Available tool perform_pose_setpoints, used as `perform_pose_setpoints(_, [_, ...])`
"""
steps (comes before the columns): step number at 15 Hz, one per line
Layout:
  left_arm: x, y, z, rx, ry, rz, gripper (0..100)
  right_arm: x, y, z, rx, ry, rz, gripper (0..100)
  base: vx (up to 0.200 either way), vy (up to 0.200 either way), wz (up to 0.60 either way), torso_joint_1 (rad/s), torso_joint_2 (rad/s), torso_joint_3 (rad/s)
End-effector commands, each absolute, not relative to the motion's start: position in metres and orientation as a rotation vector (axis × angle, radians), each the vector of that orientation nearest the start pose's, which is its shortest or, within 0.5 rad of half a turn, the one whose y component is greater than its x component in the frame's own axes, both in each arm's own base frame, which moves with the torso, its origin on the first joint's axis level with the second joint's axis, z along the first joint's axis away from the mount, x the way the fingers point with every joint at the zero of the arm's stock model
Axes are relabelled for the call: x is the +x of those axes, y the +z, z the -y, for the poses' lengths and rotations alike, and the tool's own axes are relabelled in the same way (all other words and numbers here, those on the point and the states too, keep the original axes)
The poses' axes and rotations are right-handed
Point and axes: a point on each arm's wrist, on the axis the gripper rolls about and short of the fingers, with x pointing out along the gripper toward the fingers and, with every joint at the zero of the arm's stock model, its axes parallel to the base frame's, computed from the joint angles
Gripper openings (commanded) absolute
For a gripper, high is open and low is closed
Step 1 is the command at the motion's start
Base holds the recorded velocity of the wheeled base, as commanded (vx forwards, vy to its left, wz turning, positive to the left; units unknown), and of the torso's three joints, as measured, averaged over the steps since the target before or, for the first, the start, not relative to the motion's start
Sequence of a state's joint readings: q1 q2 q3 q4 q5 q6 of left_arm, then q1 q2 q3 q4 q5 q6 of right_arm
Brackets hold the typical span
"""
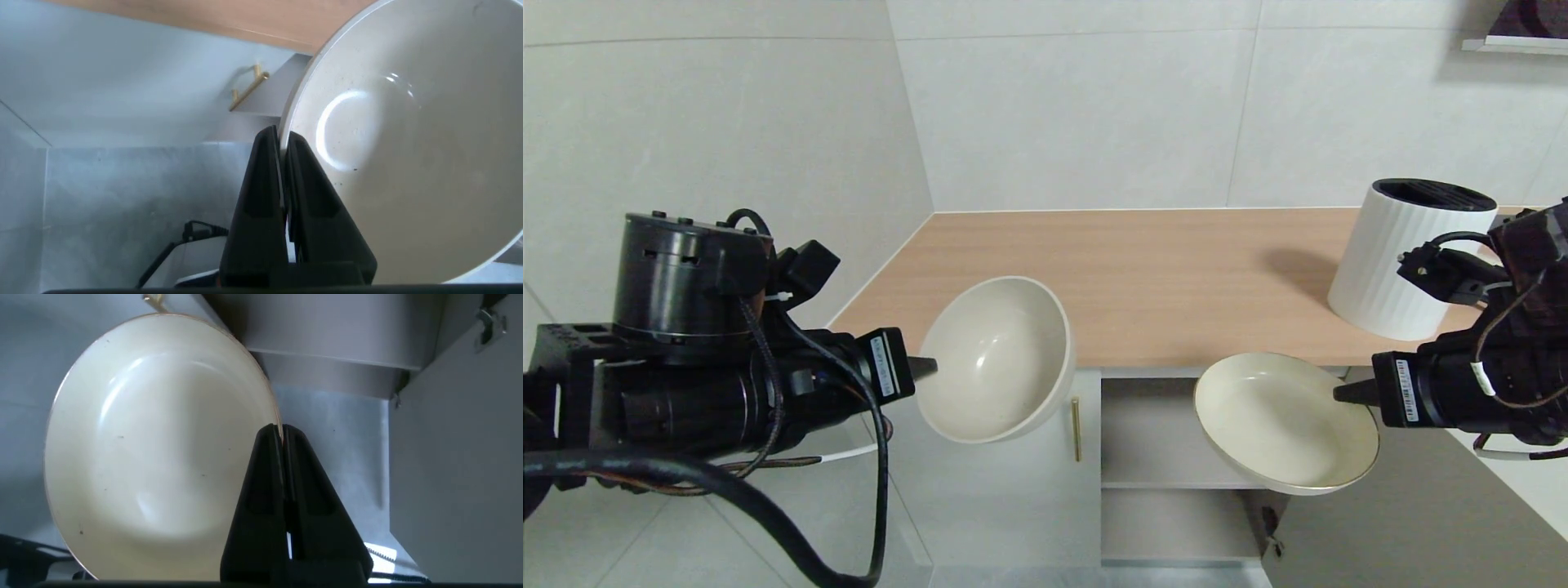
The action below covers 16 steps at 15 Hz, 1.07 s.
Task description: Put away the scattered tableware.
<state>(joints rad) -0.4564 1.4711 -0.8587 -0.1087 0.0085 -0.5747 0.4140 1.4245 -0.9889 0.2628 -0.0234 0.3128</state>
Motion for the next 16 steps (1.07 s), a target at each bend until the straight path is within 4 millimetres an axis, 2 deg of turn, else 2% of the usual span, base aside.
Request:
perform_pose_setpoints(1, [0.2221, 0.2094, 0.1086, -0.436, -0.28, -0.606, 0, 0.2115, 0.2201, -0.0901, 0.142, 0.25, -0.757, 0, 0.0, 0.0, 0.0, 0.0, 0.0, 0.0])
perform_pose_setpoints(8, [0.2228, 0.2082, 0.1094, -0.435, -0.281, -0.611, 0, 0.2167, 0.2137, -0.0923, 0.135, 0.244, -0.781, 0, 0.0, 0.0, 0.0, -0.014, 0.03, 0.021])
perform_pose_setpoints(16, [0.2229, 0.2078, 0.1099, -0.434, -0.282, -0.613, 0, 0.2168, 0.2129, -0.0924, 0.133, 0.245, -0.785, 0, 0.0, 0.0, 0.0, -0.189, 0.46, 0.27])
